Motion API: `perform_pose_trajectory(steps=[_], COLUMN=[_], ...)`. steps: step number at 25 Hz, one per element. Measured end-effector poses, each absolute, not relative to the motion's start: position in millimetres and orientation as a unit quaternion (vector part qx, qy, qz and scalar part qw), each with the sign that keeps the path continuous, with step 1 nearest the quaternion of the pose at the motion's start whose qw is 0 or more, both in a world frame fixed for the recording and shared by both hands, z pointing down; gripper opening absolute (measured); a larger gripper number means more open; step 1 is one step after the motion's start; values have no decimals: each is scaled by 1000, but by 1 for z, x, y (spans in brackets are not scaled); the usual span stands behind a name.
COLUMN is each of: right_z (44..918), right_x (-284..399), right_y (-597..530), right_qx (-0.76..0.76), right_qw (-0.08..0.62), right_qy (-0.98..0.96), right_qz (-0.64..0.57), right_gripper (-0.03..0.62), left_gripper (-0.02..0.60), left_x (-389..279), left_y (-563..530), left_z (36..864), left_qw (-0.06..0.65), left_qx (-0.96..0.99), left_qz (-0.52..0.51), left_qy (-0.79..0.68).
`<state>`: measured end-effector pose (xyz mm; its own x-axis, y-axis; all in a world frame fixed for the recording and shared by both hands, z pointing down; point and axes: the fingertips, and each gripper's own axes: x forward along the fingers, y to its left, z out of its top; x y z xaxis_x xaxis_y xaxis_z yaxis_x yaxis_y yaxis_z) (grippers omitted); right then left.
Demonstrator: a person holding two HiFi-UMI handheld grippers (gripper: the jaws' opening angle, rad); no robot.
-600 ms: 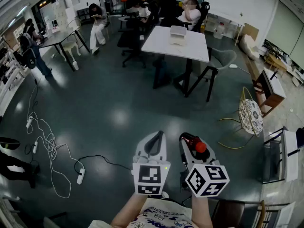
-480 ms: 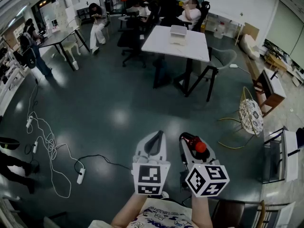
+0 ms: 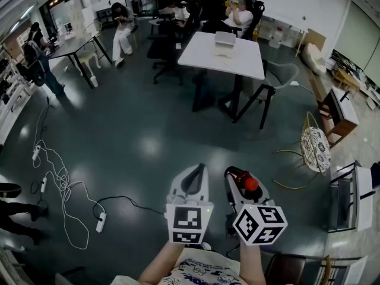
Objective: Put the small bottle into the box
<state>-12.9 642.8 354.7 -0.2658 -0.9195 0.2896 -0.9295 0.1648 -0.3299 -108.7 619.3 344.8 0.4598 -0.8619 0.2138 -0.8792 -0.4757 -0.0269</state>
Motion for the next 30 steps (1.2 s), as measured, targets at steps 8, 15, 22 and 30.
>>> perform_pose_trajectory(steps=[8, 15, 22, 30], right_z=[359, 360, 362, 367], right_x=[-23, -36, -46, -41], right_y=[583, 528, 499, 457], right_qx=[604, 602, 606, 607], right_qw=[11, 12, 18, 30], right_qy=[-764, -766, -762, -757], right_qz=[227, 227, 228, 239], right_gripper=[229, 229, 229, 229], left_gripper=[20, 20, 20, 20], left_x=[-123, -136, -146, -144], left_y=[559, 506, 470, 430], left_z=[345, 346, 350, 356], left_qw=[40, 37, 46, 60], left_qx=[851, 852, 854, 851], left_qz=[96, 96, 95, 100], left_qy=[-515, -513, -509, -512])
